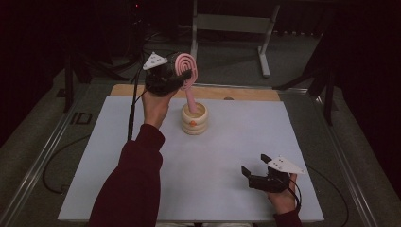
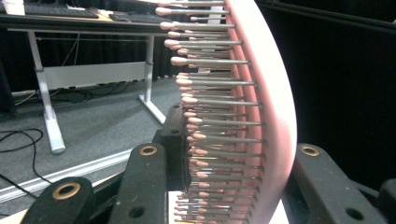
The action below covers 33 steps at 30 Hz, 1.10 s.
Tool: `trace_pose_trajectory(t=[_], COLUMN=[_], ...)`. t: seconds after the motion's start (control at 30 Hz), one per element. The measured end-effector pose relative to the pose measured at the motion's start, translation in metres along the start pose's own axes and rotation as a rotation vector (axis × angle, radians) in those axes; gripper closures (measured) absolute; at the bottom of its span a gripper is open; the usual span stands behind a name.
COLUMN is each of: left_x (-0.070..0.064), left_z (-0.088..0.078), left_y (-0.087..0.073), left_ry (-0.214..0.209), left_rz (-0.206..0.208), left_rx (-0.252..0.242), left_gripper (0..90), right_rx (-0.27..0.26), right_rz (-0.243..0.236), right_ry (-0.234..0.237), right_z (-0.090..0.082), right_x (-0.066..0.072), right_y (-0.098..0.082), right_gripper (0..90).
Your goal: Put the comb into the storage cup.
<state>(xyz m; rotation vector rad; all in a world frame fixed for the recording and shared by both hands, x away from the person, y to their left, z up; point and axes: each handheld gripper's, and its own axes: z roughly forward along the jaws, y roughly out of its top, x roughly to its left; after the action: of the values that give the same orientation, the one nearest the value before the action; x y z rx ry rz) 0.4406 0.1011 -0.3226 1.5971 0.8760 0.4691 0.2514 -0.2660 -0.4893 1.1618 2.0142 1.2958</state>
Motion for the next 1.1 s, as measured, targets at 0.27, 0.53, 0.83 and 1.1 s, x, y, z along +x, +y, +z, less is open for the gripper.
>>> trace_pose_trajectory(t=[0.27, 0.53, 0.83, 1.1], left_x=[0.001, 0.0, -0.002, -0.002], left_z=[0.003, 0.007, 0.012, 0.016], left_y=[-0.007, -0.014, -0.019, -0.025], left_ry=[0.017, 0.03, 0.03, 0.031], left_rz=[-0.008, -0.003, -0.008, -0.011], left_rx=[-0.006, 0.0, 0.004, 0.017], left_gripper=[63.6, 63.7, 63.6, 63.6], right_rx=[-0.002, 0.0, -0.002, -0.003], right_rz=[0.006, 0.006, 0.007, 0.008], right_ry=[0.002, 0.0, 0.001, 0.001], right_z=[0.0, -0.001, -0.001, -0.001], right_x=[-0.001, -0.001, -0.001, -0.001], right_y=[0.0, 0.0, 0.0, 0.0], right_gripper=[10.2, 10.4, 10.4, 10.4])
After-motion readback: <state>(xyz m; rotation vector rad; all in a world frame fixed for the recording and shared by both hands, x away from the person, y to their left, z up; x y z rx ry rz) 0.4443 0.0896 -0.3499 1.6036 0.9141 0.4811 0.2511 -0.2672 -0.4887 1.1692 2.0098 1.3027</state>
